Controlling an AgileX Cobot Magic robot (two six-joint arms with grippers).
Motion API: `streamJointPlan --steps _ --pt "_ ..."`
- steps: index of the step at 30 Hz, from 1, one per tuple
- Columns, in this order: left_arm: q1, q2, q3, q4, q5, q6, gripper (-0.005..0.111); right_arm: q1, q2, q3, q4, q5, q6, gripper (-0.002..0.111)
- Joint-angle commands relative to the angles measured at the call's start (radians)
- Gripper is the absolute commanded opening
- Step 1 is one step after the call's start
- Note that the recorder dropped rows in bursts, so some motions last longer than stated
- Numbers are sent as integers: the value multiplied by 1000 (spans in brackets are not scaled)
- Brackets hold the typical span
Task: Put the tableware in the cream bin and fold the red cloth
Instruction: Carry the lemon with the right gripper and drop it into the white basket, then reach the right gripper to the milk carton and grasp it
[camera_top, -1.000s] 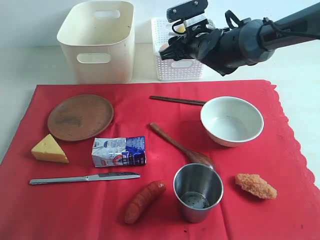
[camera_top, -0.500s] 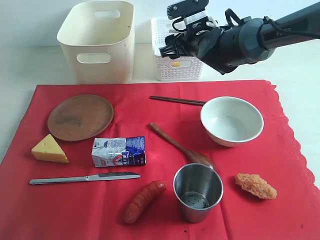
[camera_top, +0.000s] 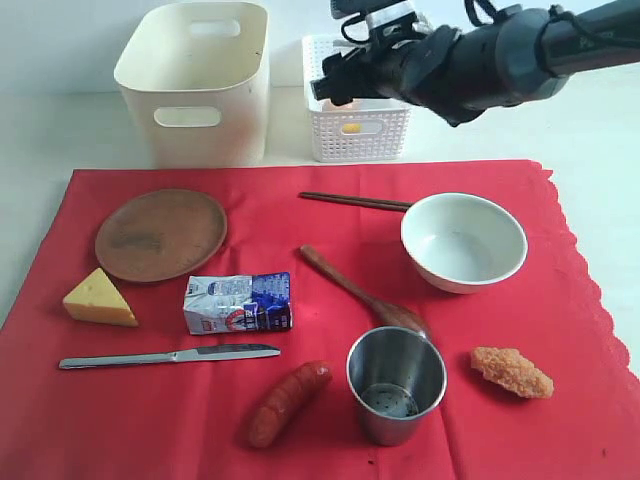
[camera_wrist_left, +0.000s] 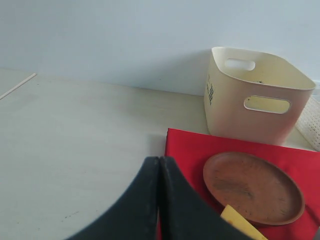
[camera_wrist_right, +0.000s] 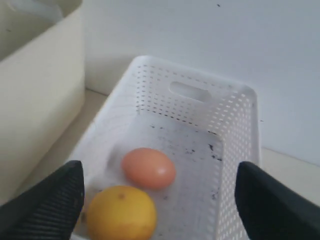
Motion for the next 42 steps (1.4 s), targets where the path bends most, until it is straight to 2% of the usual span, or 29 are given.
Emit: streamJointPlan --steps 1,4,12,15,23,30,36,42 --pt "2 -7 0 -5 -12 -4 1 -1 -96 -5 -1 190 7 78" --pt "2 -7 0 -5 -12 -4 1 -1 -142 -5 14 270 67 78" --pt "2 -7 0 -5 -12 -4 1 -1 -181 4 16 412 73 75" --pt "2 -7 0 -5 -12 -4 1 -1 -181 22 7 419 55 63" --pt "2 -7 0 -5 -12 -4 1 -1 -181 27 -8 419 45 23" --pt "2 -7 0 -5 -12 -4 1 -1 -181 27 -8 424 36 0" --pt "2 -7 0 -5 -12 -4 1 -1 -183 37 -12 427 36 0" --pt "2 -7 0 -5 -12 -4 1 -1 -286 150 -8 399 36 0"
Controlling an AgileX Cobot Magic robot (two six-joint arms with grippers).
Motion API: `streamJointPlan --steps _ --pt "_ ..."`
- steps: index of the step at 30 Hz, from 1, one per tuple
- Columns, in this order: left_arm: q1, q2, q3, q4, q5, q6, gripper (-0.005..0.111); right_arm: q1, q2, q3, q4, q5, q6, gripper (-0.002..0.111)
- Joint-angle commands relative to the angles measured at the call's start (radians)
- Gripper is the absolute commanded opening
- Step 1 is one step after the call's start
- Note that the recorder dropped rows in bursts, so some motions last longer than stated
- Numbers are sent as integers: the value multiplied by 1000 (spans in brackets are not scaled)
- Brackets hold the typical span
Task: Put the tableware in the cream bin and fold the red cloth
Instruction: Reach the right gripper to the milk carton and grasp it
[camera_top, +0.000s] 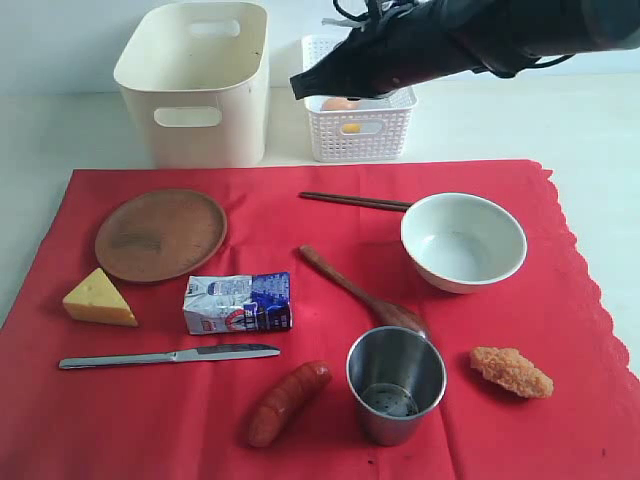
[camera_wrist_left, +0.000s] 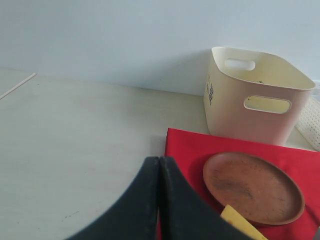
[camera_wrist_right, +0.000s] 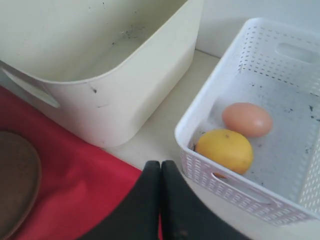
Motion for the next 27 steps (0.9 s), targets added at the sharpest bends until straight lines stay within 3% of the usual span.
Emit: streamJointPlan --steps 1,10,27 --pt "2 -7 0 -5 -12 -4 1 -1 -111 89 -4 -41 -9 0" --pt "2 -7 0 -5 -12 -4 1 -1 -307 238 44 -81 -9 0" --pt "2 -7 0 -5 -12 -4 1 -1 -402 418 103 -132 0 0"
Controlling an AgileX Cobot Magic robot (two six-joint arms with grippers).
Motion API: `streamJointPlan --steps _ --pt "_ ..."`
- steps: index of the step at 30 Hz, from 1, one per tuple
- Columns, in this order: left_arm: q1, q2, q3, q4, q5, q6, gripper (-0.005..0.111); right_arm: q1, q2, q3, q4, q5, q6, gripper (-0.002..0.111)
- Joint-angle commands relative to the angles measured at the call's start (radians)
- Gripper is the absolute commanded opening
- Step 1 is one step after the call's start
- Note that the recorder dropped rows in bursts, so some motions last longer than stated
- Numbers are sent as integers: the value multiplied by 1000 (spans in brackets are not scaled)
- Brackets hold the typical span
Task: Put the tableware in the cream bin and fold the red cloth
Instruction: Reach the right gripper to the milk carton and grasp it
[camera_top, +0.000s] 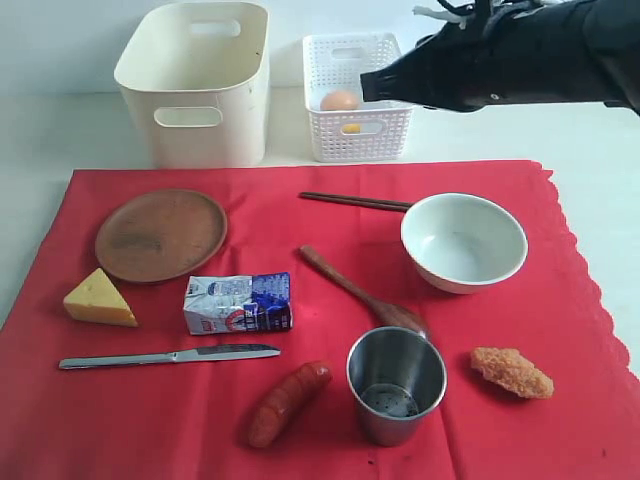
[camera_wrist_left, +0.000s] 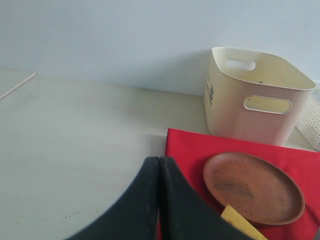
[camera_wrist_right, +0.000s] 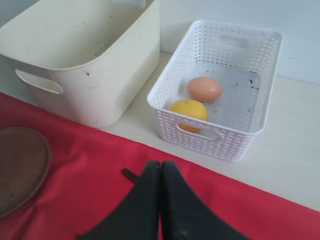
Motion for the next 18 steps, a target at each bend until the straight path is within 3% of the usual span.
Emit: streamJointPlan --steps 1,5,18 --pt "2 -7 0 -5 -12 -4 1 -1 -25 33 6 20 0 0" --pt "2 -7 0 -5 -12 -4 1 25 -25 36 6 124 -69 0" --pt "2 -7 0 -5 -12 -4 1 278 63 29 6 98 -138 0"
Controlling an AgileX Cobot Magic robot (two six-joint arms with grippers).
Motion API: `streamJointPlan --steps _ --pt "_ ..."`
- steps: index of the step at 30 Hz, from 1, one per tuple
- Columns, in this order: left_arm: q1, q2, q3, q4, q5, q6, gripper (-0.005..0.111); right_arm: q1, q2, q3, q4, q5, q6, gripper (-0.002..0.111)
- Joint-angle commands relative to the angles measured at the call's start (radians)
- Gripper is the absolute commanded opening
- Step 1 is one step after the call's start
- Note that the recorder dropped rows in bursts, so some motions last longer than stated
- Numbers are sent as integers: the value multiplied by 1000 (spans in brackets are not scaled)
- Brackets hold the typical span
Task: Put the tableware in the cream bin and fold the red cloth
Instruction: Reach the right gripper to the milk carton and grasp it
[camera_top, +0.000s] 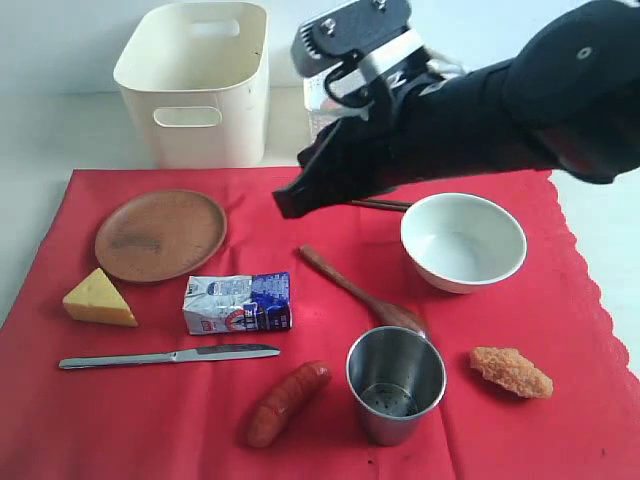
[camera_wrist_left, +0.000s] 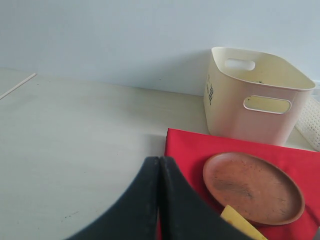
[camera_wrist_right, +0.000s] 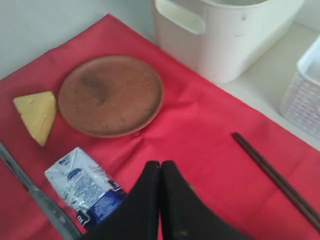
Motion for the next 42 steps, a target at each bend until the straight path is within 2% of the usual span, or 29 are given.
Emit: streamJointPlan --steps 1,4,9,15,18,35,42 --pt "2 -7 0 -5 -12 -4 1 66 57 -9 -2 -8 -17 0" --pt "2 -7 0 -5 -12 -4 1 114 104 -35 2 -64 4 6" --pt "2 -7 0 -5 -12 -4 1 172 191 -71 15 -116 20 37" --pt "2 -7 0 -5 -12 -4 1 188 267 -121 11 -29 -41 68" --pt "2 -7 0 -5 -12 -4 1 188 286 -140 -2 8 -80 77" --pt "2 -7 0 -5 -12 -4 1 188 296 -147 -36 33 -103 80" --pt "2 -7 0 -5 -12 -4 1 188 348 -147 -40 -41 -105 88"
